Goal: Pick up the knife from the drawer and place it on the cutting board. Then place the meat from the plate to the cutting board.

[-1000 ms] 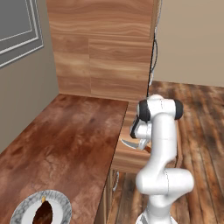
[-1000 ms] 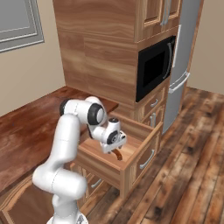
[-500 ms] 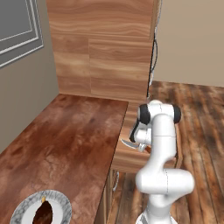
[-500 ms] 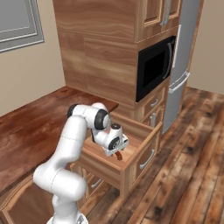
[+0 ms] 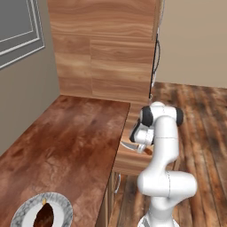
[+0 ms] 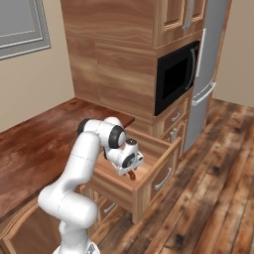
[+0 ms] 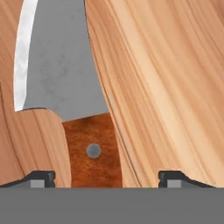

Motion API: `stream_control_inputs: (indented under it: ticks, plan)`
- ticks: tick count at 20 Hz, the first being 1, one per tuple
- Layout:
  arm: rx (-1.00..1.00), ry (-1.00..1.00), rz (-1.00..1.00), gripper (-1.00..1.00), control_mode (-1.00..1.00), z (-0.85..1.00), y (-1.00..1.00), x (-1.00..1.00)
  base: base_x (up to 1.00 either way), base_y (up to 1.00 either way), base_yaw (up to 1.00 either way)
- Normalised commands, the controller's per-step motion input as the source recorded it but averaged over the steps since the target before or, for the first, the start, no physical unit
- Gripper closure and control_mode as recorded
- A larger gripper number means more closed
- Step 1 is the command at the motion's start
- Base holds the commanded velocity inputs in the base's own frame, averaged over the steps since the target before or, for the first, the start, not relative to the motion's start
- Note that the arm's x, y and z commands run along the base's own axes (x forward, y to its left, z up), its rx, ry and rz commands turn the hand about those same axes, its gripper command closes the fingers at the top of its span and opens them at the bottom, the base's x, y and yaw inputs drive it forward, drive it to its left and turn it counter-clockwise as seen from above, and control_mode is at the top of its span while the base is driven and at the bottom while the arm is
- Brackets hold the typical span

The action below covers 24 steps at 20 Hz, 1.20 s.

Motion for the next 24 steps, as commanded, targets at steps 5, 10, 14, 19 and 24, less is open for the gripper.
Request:
stream_control_inputs:
  ticks: [5,10,14,19,24]
  plan:
    - [0.0,0.0,0.0,1.0,-1.0,-0.54,-0.18,0.11,0.0,0.0,0.0]
    - [0.01,0.0,0.0,1.0,-1.0,-0.67,-0.41,0.01,0.0,0.0,0.0]
    - [0.01,-0.03,0.0,1.0,-1.0,-0.43,-0.61,-0.01,0.0,0.0,0.0]
    - [0.0,-0.13,-0.02,1.0,-1.0,-0.25,-0.4,-0.08,0.0,0.0,0.0]
    - [0.04,0.12,-0.03,1.0,-1.0,0.39,-0.25,-0.02,0.0,0.0,0.0]
